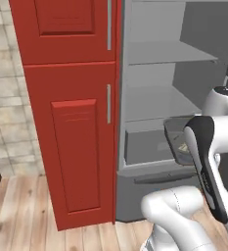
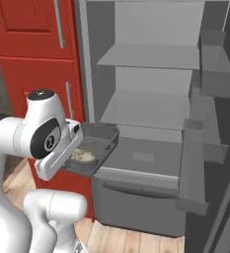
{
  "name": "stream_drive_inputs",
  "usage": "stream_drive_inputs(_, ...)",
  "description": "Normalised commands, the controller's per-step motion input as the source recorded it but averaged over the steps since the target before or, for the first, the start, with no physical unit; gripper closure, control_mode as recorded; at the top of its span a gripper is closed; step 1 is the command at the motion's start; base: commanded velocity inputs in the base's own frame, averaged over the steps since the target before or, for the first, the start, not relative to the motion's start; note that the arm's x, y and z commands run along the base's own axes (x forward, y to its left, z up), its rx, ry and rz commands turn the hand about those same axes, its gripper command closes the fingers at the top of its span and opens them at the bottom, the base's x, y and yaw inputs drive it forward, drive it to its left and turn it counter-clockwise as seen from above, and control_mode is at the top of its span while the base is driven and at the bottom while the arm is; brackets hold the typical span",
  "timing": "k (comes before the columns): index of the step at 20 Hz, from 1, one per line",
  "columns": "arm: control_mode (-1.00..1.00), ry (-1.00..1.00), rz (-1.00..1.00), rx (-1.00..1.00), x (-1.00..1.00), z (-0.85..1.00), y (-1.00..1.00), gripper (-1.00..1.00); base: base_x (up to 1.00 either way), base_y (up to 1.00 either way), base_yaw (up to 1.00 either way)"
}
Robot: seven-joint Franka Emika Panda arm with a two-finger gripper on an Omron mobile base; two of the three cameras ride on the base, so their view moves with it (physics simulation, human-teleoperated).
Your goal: Place two dumplings into each of the tupperware containers and then place the containers in the fridge.
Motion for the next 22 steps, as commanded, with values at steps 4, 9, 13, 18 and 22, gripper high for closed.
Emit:
stream_drive_inputs(4,1.00,0.00,0.00,0.00,0.00,0.00,0.00,1.00,0.67,-0.61,-0.06)
stream_drive_inputs(9,1.00,0.00,0.00,0.00,0.00,0.00,0.00,1.00,0.25,-0.48,0.00)
stream_drive_inputs(13,1.00,0.00,0.00,0.00,0.00,0.00,0.00,1.00,0.45,-0.07,0.00)
stream_drive_inputs(18,1.00,0.00,0.00,0.00,0.00,0.00,0.00,1.00,0.57,0.00,0.00)
stream_drive_inputs(22,1.00,0.00,0.00,0.00,0.00,0.00,0.00,1.00,0.44,-0.05,0.00)
